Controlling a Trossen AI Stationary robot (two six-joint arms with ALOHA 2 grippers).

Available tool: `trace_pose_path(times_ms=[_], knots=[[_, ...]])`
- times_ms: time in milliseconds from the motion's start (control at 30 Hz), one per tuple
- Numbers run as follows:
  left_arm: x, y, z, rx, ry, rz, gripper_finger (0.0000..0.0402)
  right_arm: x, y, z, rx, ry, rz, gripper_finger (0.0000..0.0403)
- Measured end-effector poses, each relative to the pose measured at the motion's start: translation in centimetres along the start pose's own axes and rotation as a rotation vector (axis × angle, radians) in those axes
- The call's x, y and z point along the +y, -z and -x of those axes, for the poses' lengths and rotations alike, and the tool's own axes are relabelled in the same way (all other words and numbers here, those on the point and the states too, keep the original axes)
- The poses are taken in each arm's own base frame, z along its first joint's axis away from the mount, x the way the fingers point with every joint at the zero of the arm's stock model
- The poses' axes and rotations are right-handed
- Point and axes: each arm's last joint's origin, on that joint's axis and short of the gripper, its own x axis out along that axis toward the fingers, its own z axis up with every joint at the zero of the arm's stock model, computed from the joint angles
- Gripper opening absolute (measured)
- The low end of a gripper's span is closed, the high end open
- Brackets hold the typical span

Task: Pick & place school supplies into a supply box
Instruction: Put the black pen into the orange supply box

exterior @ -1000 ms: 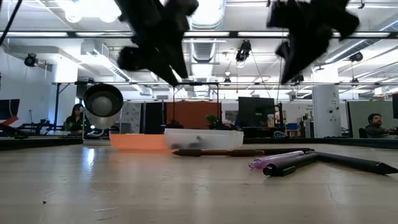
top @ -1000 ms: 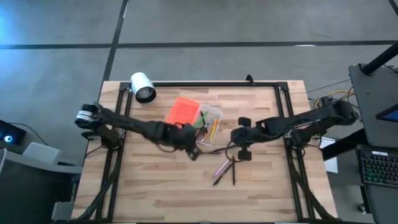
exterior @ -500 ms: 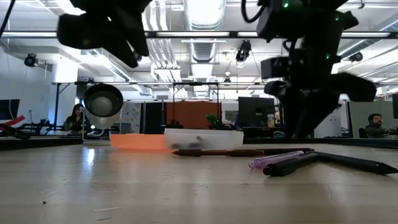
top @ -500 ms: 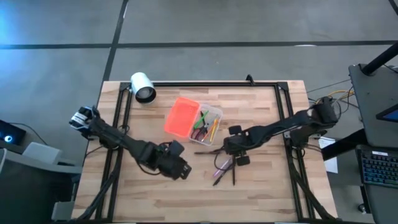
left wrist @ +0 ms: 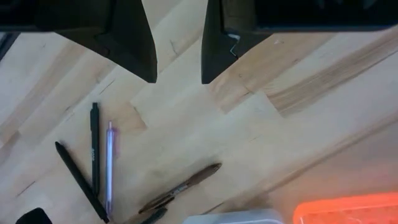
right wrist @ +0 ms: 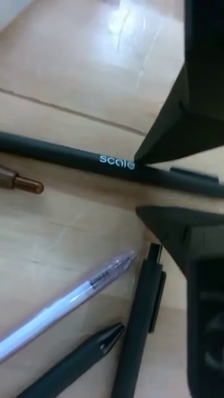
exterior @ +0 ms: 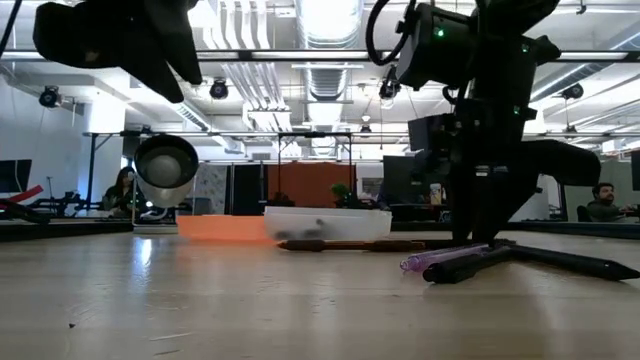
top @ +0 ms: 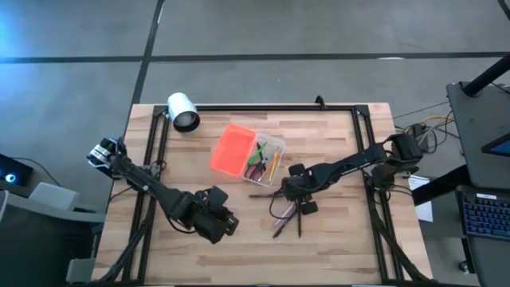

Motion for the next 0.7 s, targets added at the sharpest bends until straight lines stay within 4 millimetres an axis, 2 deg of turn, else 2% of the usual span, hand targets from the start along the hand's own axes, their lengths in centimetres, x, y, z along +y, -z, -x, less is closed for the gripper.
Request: trace_pose_path(times_ms=[167,300,500,600,700], knots=[[0.1,0.0,0.0,-0.005,-0.013,-0.006,0.0108,-0.9,0.2,-0.9,0.027,-0.047,-0.057,0.0046],[0.1,0.0,0.0,-0.005,-0.014,-0.006,0.0108,-1.2,0.2,-0.8,0.02,-0.034,-0.14,0.0019],[0.2,0.0,0.0,-0.004,-0.015,-0.025,0.0108,-1.1,1.0,3.3,-0.043,0.043,-0.143,0.0016],[0.2,0.0,0.0,-0.004,-0.02,-0.03,0.0108,-1.5,0.5,6.6,-0.134,0.102,-0.142,0.0015],[0.2,0.0,0.0,-0.005,-0.022,-0.031,0.0108,-2.5,-0.7,8.3,-0.205,0.205,-0.019,0.0015]])
